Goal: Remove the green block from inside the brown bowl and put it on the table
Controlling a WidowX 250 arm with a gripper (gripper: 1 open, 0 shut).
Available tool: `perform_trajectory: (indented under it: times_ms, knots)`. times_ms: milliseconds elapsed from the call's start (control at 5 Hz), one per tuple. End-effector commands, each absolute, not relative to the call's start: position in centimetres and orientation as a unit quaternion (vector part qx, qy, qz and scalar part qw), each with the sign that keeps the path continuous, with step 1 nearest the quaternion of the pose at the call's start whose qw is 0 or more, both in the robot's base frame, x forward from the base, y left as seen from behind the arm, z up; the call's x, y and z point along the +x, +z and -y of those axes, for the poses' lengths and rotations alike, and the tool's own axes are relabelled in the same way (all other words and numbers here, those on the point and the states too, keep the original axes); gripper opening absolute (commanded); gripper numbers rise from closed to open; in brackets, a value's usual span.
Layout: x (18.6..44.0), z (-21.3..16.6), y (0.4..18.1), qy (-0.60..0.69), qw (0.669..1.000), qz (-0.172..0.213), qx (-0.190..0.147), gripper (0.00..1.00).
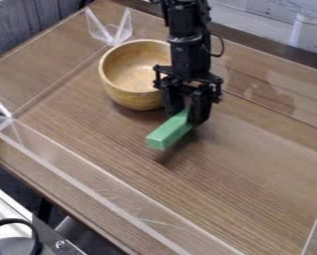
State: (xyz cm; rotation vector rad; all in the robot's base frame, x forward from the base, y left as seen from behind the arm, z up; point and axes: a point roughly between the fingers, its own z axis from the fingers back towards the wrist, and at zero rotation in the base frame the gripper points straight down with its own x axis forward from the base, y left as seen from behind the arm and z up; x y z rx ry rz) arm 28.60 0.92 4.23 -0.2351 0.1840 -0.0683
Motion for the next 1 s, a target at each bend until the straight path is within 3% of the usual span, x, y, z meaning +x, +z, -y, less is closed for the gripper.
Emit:
perform_trajectory:
  times_ms: [0,200,800]
  knots:
    - [29.4,-1.2,5.8,-0.043,0.990,-0.064,-0.121,0.00]
    - [29.3,-1.5,5.3,-0.049,0.987,-0.071,-0.134,0.00]
    - [29.8,-0.9,4.4,-0.083,0.988,-0.044,-0.118,0.00]
